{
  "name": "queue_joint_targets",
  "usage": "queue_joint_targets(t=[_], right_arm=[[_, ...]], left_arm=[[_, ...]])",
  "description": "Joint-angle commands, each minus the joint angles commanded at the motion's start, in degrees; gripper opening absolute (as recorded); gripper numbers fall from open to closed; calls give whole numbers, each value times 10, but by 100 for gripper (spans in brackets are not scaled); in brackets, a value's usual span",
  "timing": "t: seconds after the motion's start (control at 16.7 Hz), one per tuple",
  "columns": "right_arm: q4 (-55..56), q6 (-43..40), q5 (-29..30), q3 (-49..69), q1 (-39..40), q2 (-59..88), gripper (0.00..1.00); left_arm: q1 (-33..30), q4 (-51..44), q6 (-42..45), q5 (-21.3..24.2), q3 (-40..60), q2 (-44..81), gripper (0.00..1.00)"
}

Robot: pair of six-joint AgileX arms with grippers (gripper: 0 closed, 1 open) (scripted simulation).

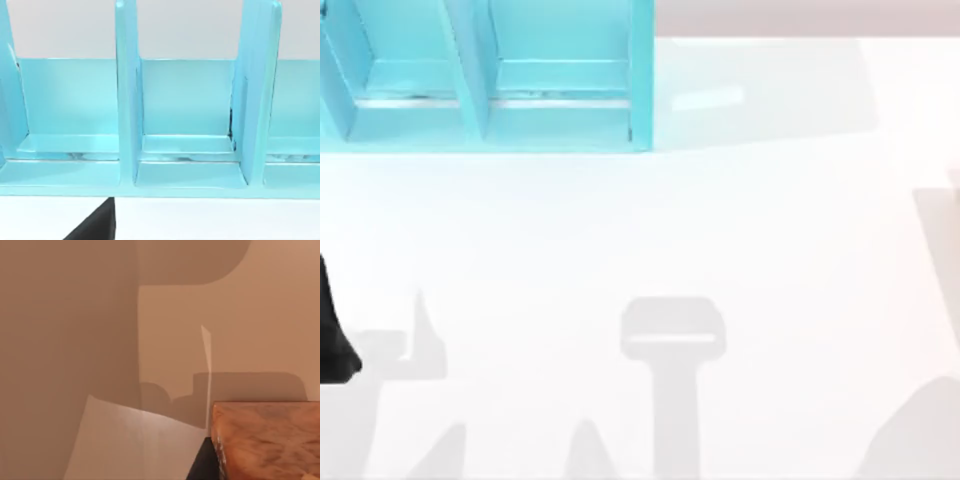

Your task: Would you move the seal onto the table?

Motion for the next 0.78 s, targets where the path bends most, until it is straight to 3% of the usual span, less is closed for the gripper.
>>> queue_joint_targets(t=[0.36,0.78], right_arm=[[-45,37,-8,33,27,-40,0],[-208,183,-19,139,177,-129,0]], left_arm=[[0,0,0,0,0,0,100],[0,0,0,0,0,0,100]])
